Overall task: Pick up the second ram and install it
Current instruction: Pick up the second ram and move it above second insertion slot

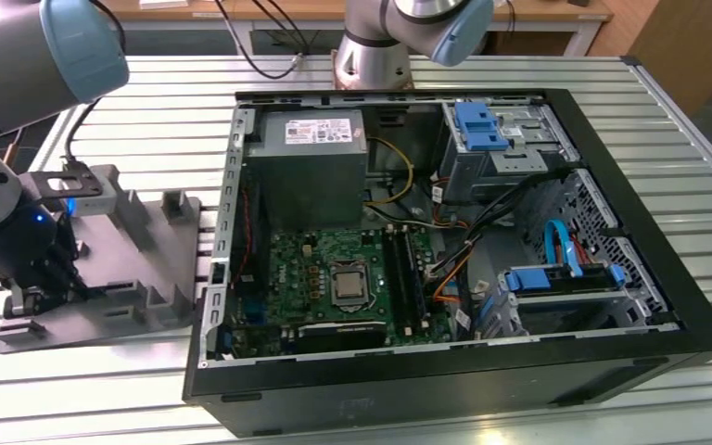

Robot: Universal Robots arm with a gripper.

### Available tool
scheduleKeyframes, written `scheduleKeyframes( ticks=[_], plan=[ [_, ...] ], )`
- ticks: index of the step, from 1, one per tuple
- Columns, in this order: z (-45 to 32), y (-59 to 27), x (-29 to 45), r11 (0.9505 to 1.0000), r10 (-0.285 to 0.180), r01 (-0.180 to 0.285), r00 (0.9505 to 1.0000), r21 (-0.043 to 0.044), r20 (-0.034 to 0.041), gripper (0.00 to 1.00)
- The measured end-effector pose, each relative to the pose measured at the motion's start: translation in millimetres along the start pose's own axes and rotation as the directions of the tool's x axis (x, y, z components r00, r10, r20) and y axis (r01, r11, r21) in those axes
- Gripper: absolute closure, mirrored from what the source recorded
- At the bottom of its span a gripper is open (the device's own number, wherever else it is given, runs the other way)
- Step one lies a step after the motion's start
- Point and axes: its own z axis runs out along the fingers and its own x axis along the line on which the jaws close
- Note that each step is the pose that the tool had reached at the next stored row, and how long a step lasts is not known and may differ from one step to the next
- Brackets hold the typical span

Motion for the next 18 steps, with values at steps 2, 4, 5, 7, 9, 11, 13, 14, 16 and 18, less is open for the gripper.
scheduleKeyframes(
  ticks=[2, 4, 5, 7, 9, 11, 13, 14, 16, 18],
  plan=[
    [0.1, 0.0, 0.0, 1.0, 0.0, 0.0, 1.0, 0.0, 0.0, 0.86],
    [0.1, 0.0, 0.0, 1.0, 0.0, 0.0, 1.0, -0.0001, -0.0001, 0.86],
    [0.1, 0.0, 0.0, 1.0, 0.0, 0.0, 1.0, -0.0001, -0.0001, 0.86],
    [0.2, 0.0, 0.0, 1.0, 0.0, 0.0, 1.0, -0.0001, -0.0001, 0.86],
    [0.3, 0.0, 0.0, 1.0, 0.0, 0.0, 1.0, -0.0001, 0.0, 0.86],
    [0.4, 0.0, 0.0, 1.0, 0.0, 0.0, 1.0, -0.0001, -0.0001, 0.86],
    [0.4, 0.0, 0.0, 1.0, 0.0, 0.0, 1.0, 0.0, -0.0001, 0.86],
    [0.5, 0.0, 0.0, 1.0, 0.0, 0.0, 1.0, -0.0001, -0.0001, 0.86],
    [0.5, 0.0, 0.0, 1.0, 0.0, 0.0, 1.0, 0.0, -0.0001, 0.86],
    [0.6, 0.0, 0.0, 0.9998, 0.022, -0.022, 0.9998, 0.0005, 0.0002, 0.86]
  ],
)
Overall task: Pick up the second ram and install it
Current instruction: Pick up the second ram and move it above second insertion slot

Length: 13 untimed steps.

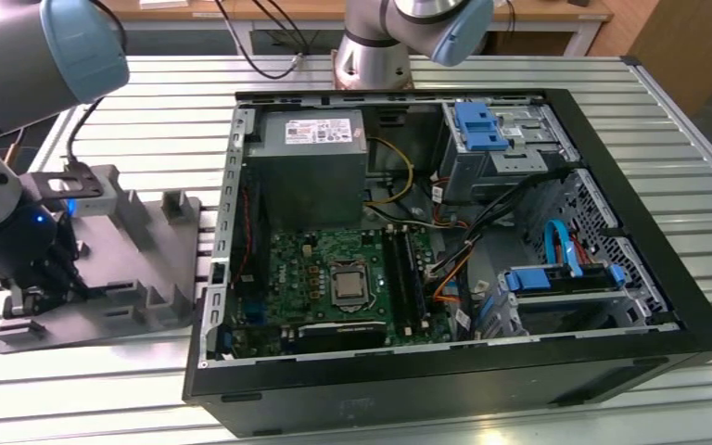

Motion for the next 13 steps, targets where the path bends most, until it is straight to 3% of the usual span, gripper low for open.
scheduleKeyframes(
  ticks=[6, 10, 13],
  plan=[
    [0.2, 0.0, 0.0, 0.9949, 0.101, -0.101, 0.9949, 0.0024, 0.0022, 0.86],
    [0.2, 0.0, 0.0, 0.9949, 0.101, -0.101, 0.9949, 0.0025, 0.0023, 0.86],
    [0.2, 0.0, 0.0, 0.9985, 0.054, -0.054, 0.9985, 0.0014, 0.0011, 0.86]
  ],
)
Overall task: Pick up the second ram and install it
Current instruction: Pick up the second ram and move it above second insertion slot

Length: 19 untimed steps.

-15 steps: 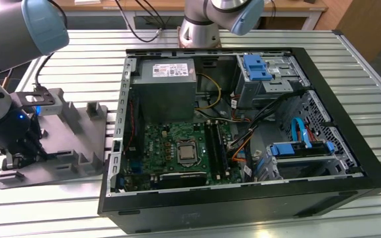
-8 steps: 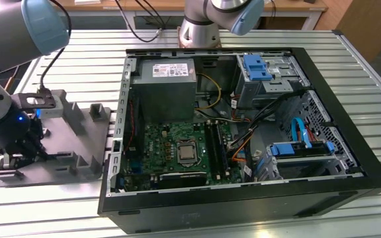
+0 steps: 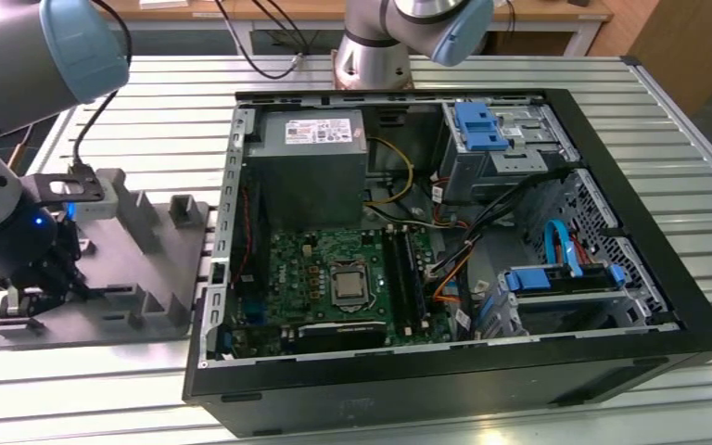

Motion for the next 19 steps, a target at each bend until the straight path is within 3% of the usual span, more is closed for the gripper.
scheduleKeyframes(
  ticks=[12, 19],
  plan=[
    [-1.0, -0.1, -0.1, 0.9999, -0.013, 0.013, 0.9999, 0.0002, 0.0001, 0.86],
    [-19.4, 0.3, -0.6, 0.9999, -0.013, 0.013, 0.9999, -0.0004, -0.0003, 0.86]
  ],
)
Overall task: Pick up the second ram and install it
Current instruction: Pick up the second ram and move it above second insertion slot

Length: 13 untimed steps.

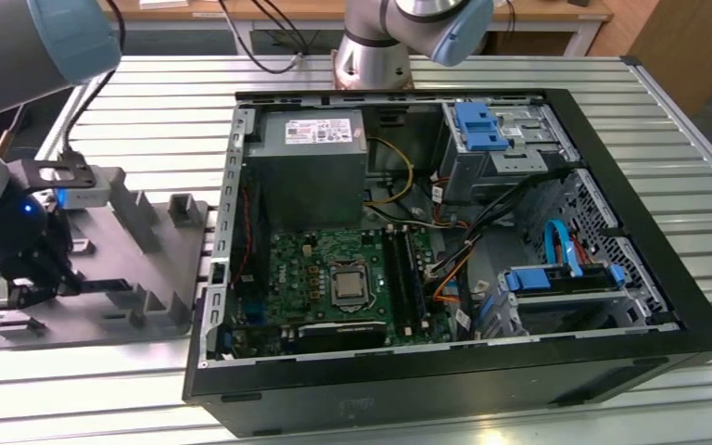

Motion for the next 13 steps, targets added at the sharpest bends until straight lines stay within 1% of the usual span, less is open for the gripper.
scheduleKeyframes(
  ticks=[2, 13],
  plan=[
    [-4.7, 0.1, -0.2, 1.0, 0.0, 0.0, 1.0, 0.0001, 0.0, 0.86],
    [-25.0, 0.5, -1.3, 1.0, 0.0, 0.0, 1.0, 0.0, 0.0009, 0.86]
  ],
)
